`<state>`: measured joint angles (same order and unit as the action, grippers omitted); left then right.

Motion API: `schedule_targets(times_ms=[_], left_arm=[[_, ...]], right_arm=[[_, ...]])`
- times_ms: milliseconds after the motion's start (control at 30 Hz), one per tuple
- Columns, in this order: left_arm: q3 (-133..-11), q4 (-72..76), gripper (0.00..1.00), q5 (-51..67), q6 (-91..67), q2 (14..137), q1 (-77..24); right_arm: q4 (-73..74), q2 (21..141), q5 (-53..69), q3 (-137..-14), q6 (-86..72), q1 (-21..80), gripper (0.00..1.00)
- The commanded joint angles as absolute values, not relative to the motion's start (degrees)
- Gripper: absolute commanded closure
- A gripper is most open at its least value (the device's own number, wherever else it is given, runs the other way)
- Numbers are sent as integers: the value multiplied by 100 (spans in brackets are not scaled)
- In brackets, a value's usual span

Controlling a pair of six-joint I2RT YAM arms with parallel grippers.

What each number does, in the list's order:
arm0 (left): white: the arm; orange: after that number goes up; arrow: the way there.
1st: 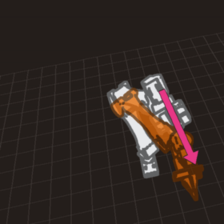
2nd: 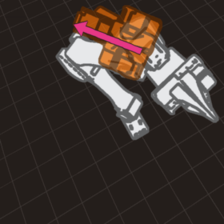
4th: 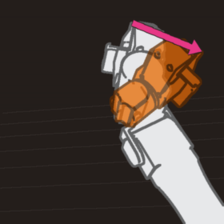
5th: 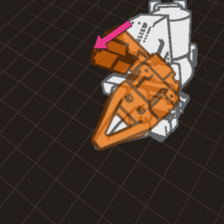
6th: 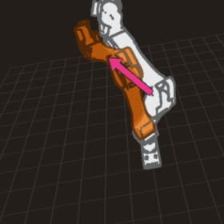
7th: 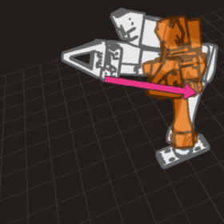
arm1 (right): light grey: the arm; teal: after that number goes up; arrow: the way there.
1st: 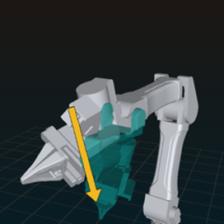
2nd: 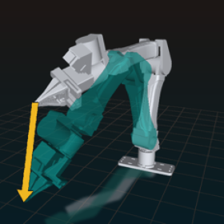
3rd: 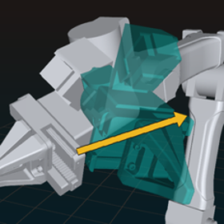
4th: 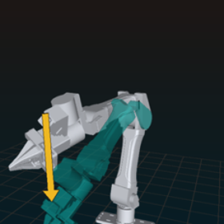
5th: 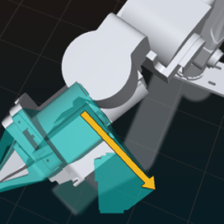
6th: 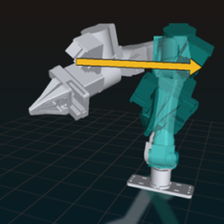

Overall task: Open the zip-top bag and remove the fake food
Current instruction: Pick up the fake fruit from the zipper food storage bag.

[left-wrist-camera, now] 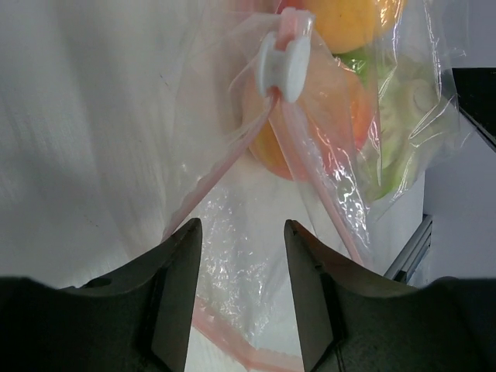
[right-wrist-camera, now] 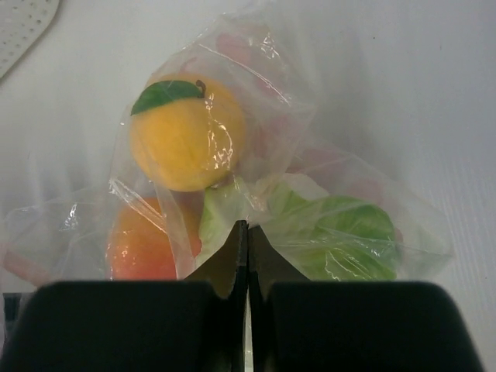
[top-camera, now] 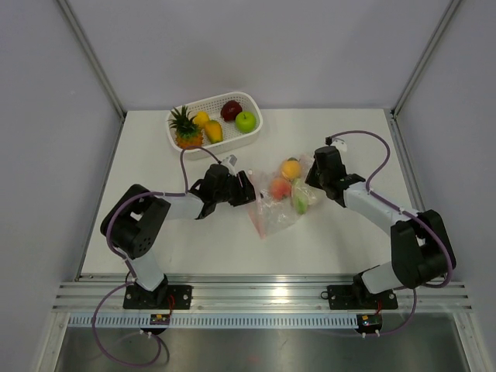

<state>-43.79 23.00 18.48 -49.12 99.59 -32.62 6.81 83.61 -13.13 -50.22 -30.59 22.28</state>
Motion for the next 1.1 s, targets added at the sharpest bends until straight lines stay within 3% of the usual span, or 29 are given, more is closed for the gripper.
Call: schedule_targets(times_ms=[0, 133, 433, 500, 633, 900, 1067], left_arm=[[-4404, 2829, 49, 1978, -4887, 9792, -3261], [-4359, 2909, 40, 2004, -4852, 9686, -3261], [-4438, 3093, 33, 2171, -4904, 9975, -3261], [-4439, 3138, 27, 2145, -4939, 10028, -3261], [-4430, 3147, 27, 2127, -4913, 9985, -3261], [-4526, 3032, 25, 2100, -4869, 10063, -3261], [-4570, 2980, 23, 2057, -4843, 10107, -3261]], right_arm=[[475, 8034, -1020, -4949, -3182, 2241, 100], [334, 7831, -844, -4773, -3208, 2241, 100], [527, 7664, -694, -4904, -3120, 2566, 100], [554, 7612, -738, -4904, -3068, 2575, 86], [668, 7445, -1151, -4930, -2918, 2575, 67], [791, 7839, -1327, -5220, -2734, 2584, 43], [914, 8525, -1302, -5537, -2681, 2575, 48]])
